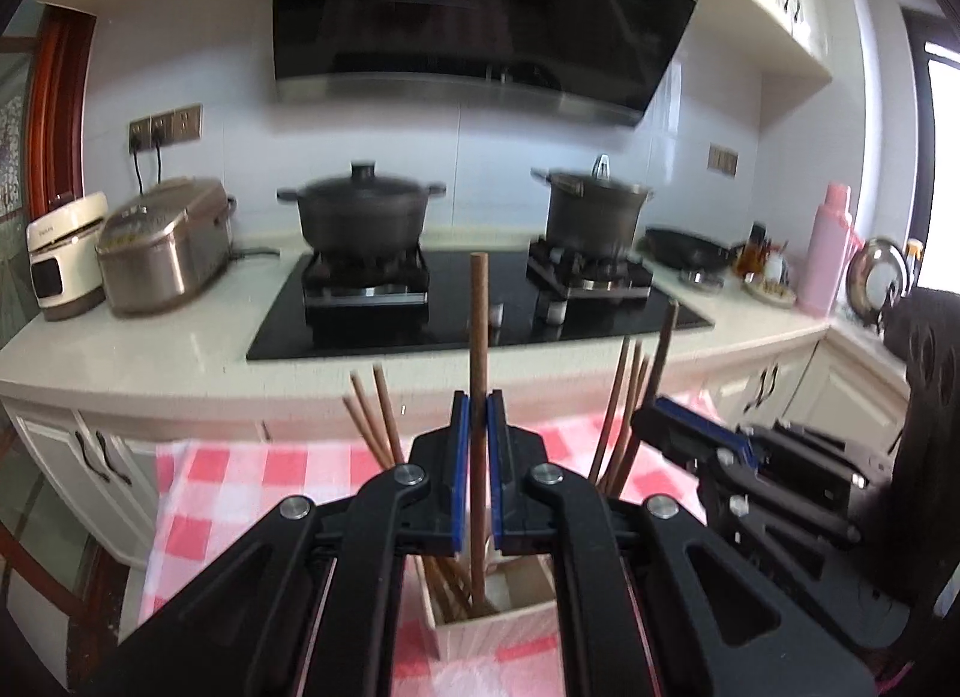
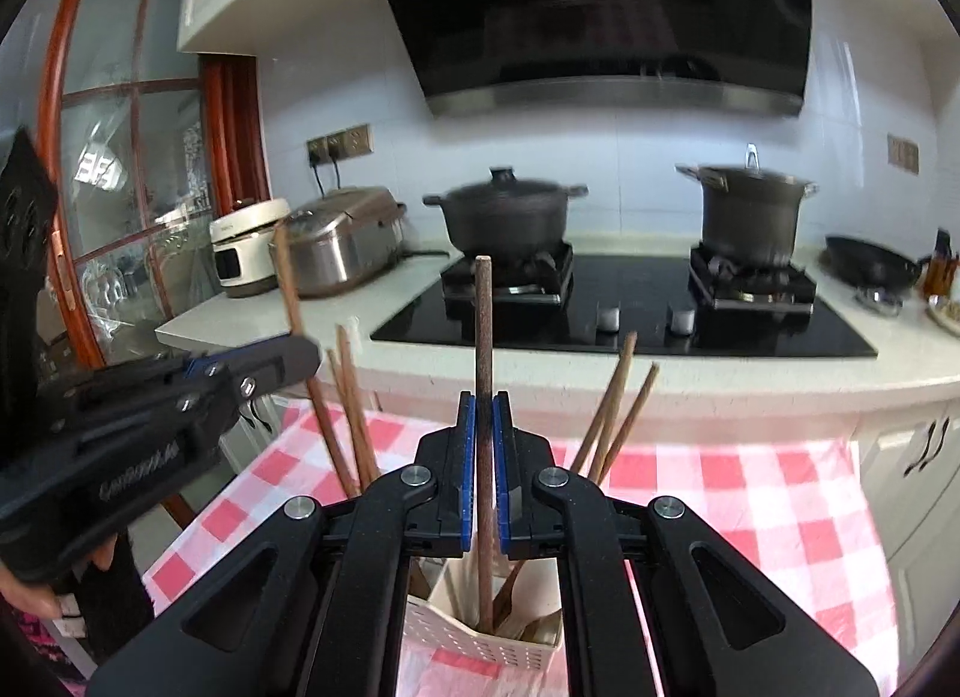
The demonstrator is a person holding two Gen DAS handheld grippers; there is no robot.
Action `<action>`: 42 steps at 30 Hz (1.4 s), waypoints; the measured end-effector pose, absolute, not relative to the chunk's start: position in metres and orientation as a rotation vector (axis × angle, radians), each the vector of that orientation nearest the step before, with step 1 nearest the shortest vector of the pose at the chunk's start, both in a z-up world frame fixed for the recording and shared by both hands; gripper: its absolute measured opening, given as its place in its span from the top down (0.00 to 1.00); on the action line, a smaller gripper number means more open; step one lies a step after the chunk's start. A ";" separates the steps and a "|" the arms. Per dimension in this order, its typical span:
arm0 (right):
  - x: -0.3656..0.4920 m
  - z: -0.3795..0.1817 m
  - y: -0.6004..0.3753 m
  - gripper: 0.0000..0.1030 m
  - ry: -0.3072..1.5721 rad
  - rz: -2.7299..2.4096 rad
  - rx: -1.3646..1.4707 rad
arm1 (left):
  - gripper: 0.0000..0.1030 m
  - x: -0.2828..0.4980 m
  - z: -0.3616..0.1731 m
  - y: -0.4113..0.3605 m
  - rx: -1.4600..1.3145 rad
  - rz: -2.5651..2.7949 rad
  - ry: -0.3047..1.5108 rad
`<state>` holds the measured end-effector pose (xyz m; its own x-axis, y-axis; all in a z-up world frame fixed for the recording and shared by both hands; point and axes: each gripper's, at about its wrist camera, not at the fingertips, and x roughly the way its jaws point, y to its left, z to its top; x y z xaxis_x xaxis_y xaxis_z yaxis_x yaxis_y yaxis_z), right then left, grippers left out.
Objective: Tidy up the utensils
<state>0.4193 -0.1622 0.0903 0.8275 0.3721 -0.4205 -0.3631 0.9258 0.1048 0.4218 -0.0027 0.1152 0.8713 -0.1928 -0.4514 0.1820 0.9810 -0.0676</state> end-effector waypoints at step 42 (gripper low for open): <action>0.260 0.091 -0.219 0.18 0.335 0.345 0.058 | 0.04 0.247 0.090 0.023 -0.040 -0.042 0.338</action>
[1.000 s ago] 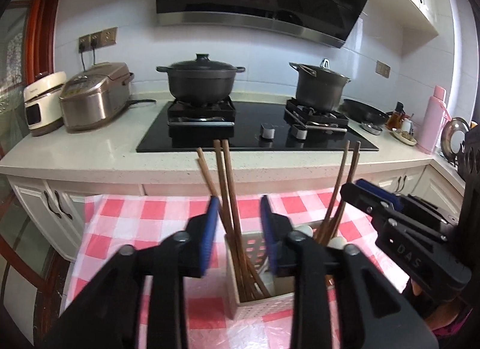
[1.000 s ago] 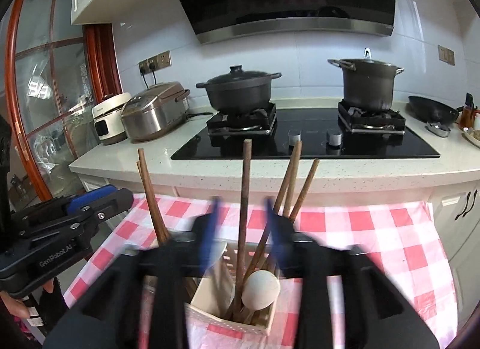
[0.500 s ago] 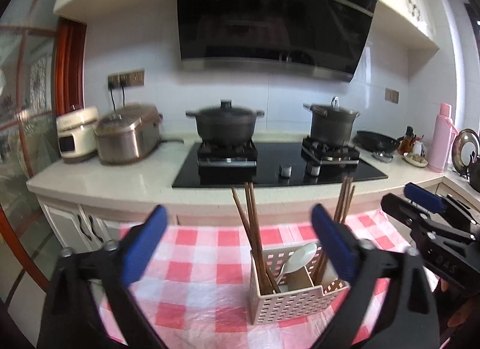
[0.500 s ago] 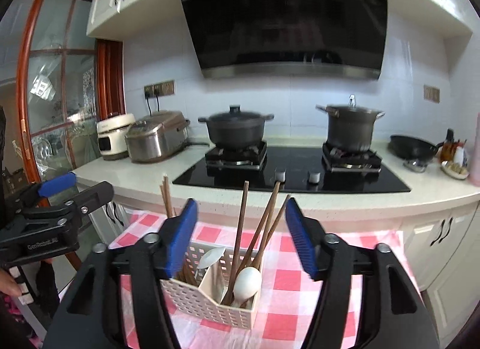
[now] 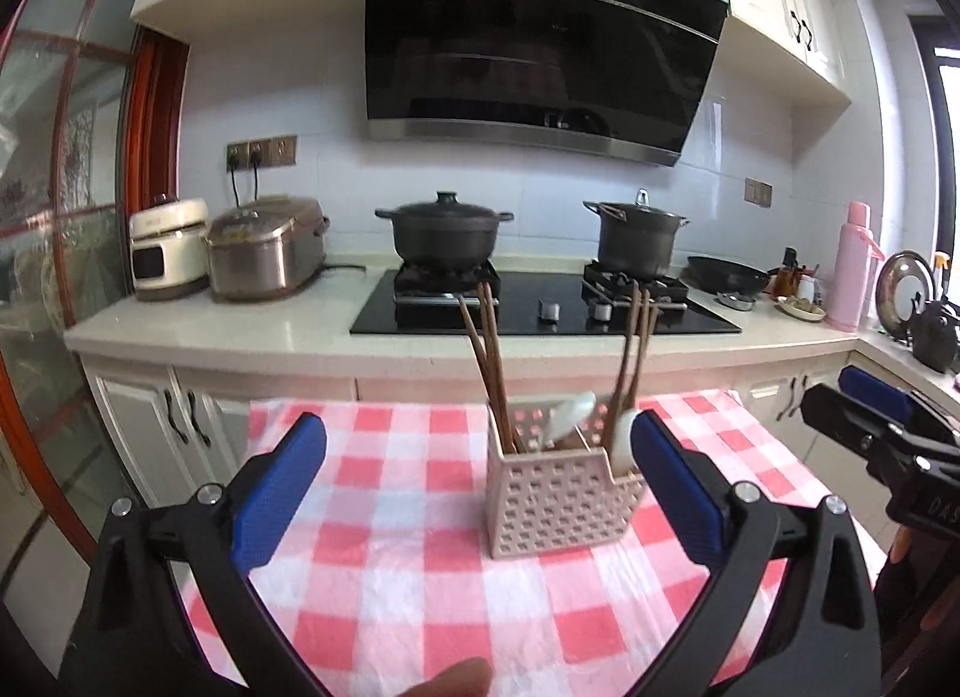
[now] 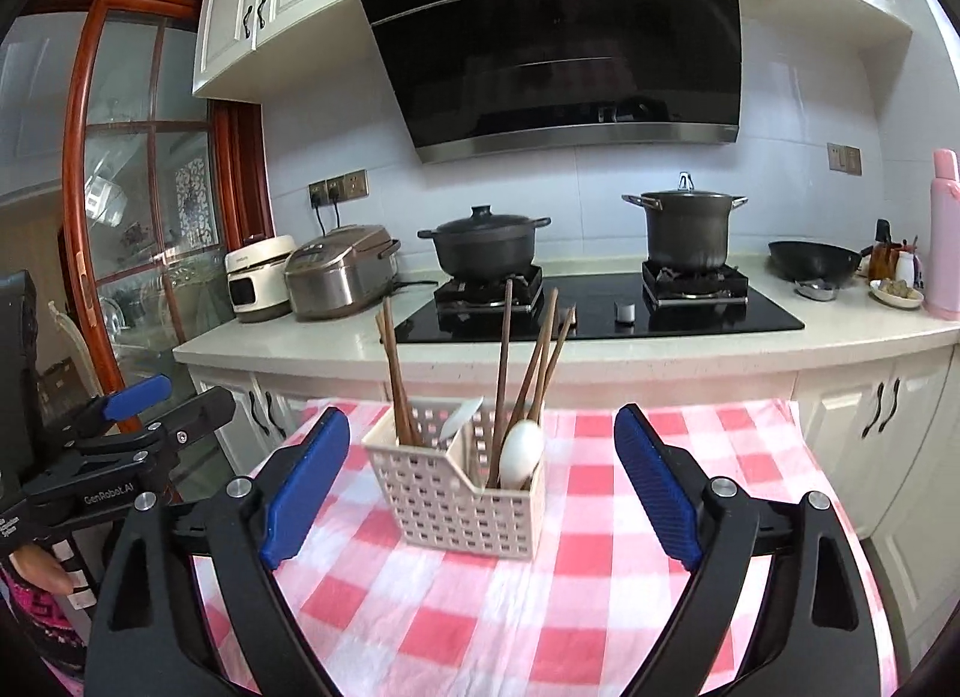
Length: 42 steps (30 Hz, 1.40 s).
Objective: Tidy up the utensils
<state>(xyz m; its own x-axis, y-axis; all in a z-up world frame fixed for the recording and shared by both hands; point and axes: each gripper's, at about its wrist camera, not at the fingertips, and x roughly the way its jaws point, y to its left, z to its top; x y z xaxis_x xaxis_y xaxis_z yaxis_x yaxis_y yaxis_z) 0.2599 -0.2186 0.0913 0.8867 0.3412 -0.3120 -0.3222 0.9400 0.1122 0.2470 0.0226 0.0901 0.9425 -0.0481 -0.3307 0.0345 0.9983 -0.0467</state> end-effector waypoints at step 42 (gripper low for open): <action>0.176 0.064 -0.220 0.18 0.351 0.352 -0.013 | 0.04 0.154 0.054 0.004 -0.015 -0.071 0.348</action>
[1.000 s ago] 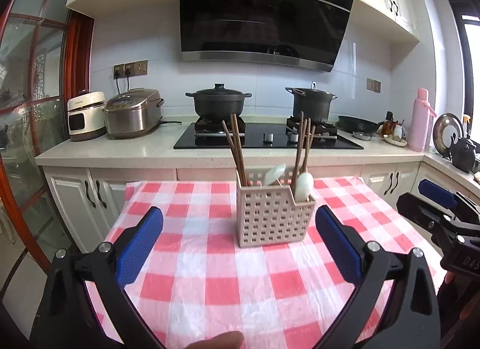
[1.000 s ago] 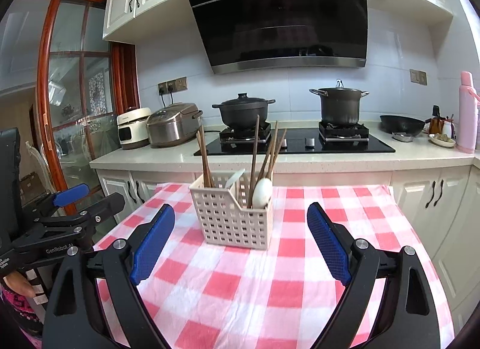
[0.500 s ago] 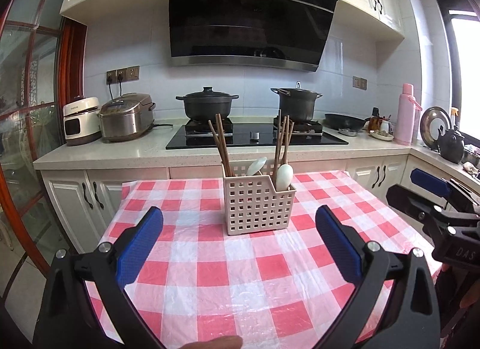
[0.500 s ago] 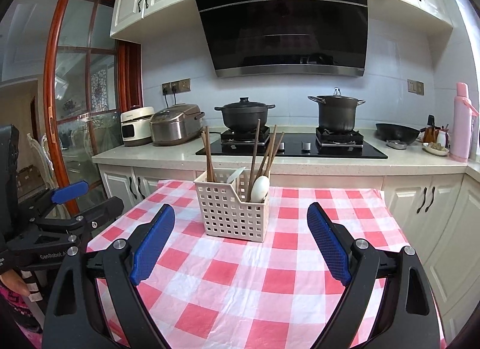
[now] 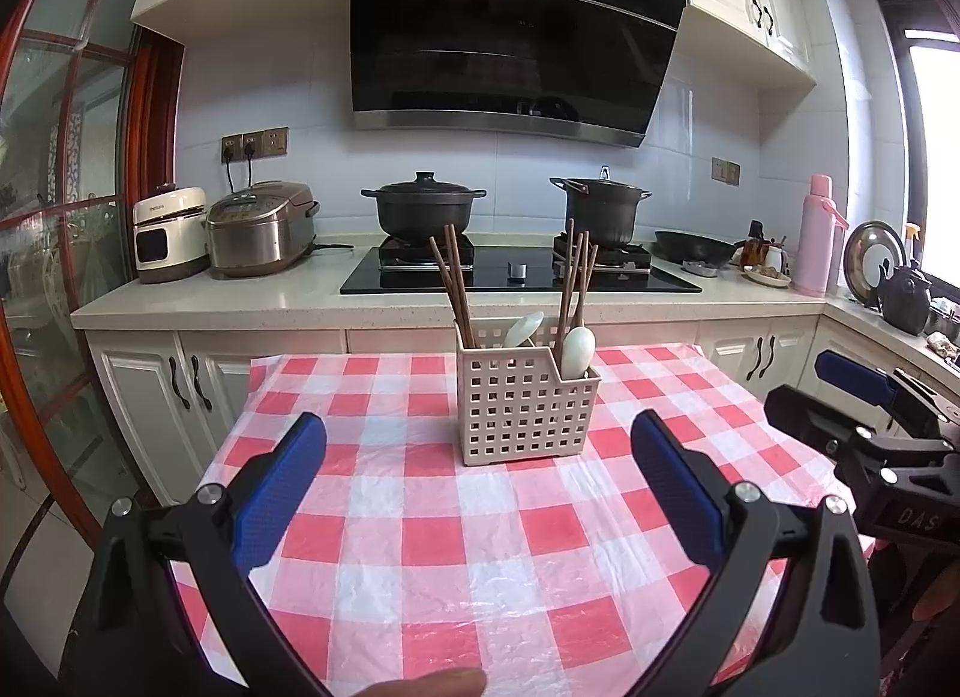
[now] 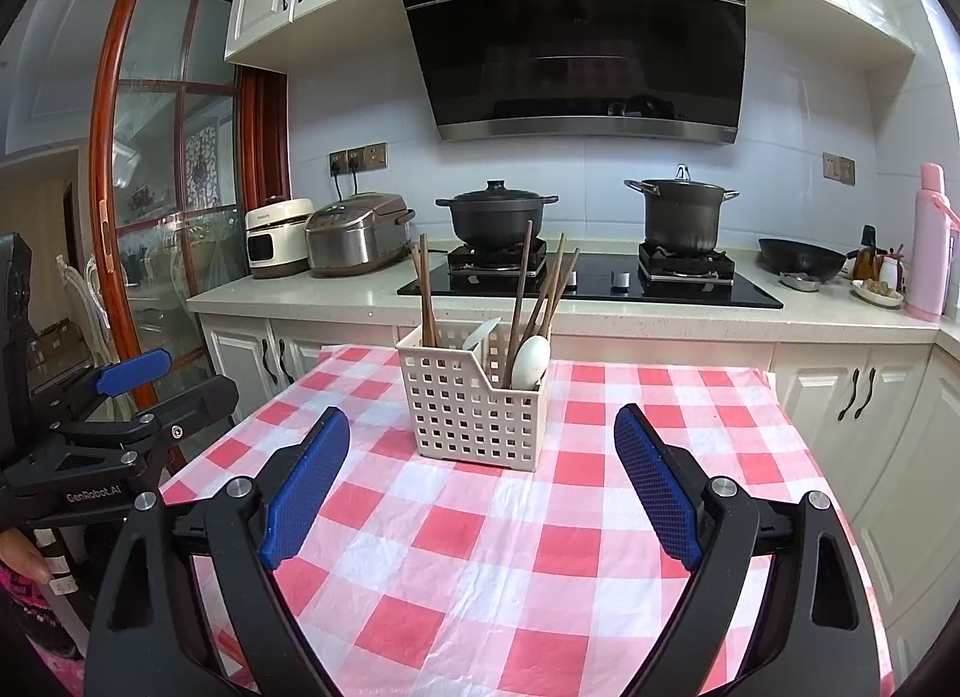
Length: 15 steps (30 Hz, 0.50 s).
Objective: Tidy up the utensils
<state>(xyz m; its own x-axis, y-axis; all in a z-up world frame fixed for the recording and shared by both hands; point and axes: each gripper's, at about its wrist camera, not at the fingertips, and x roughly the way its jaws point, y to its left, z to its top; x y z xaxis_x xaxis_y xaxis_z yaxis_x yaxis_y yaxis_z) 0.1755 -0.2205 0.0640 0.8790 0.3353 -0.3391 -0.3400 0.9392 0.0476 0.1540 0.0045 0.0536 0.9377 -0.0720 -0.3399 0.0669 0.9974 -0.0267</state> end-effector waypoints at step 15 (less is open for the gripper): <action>0.175 0.064 -0.223 0.18 0.350 0.357 -0.005 | 0.04 0.153 0.054 0.003 -0.013 -0.067 0.345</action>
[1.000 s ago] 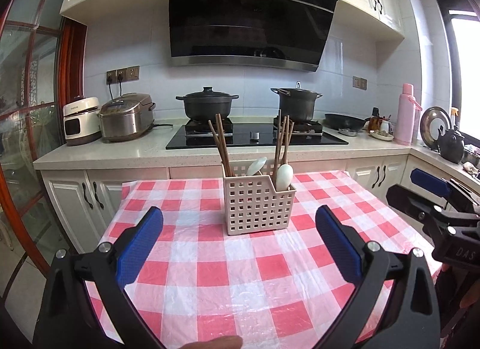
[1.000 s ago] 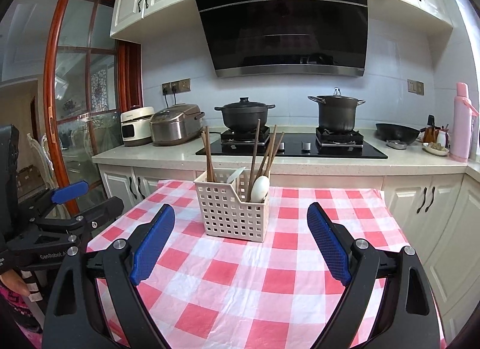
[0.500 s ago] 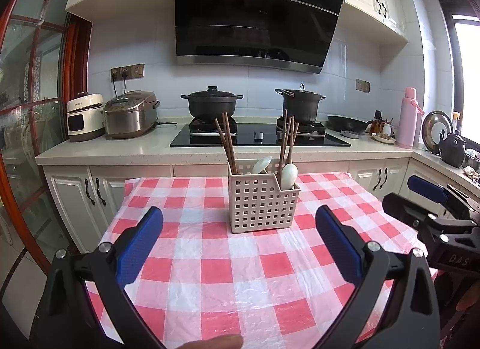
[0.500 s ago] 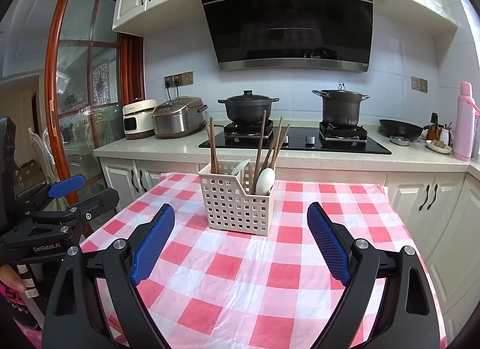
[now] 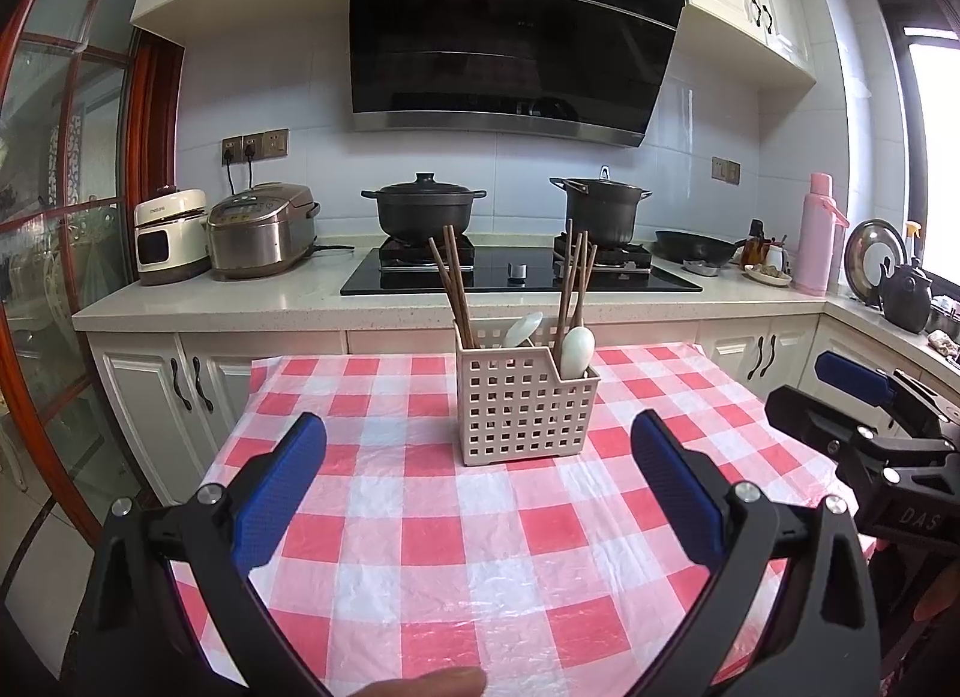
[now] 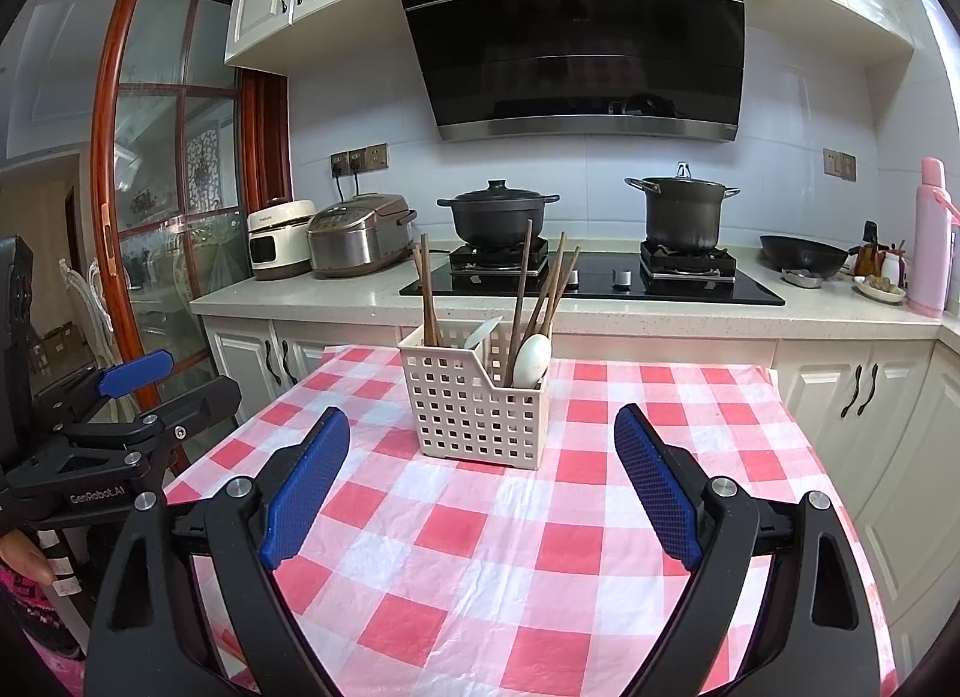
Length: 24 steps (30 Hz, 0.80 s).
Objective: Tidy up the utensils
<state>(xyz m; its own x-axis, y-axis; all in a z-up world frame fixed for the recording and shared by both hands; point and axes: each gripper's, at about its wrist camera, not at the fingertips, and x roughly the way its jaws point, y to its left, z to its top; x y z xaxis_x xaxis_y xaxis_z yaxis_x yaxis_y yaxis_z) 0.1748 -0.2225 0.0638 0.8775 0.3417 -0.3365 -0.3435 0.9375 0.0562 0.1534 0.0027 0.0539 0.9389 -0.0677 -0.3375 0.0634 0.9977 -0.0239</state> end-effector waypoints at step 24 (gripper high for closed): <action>0.173 0.061 -0.222 0.18 0.352 0.366 0.004 | 0.04 0.153 0.053 0.002 -0.008 -0.066 0.346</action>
<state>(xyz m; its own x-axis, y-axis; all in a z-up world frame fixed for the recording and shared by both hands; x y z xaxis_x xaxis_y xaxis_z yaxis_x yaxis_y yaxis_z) 0.1733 -0.2222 0.0615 0.8740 0.3508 -0.3362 -0.3496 0.9345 0.0663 0.1531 0.0022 0.0527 0.9388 -0.0657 -0.3382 0.0629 0.9978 -0.0193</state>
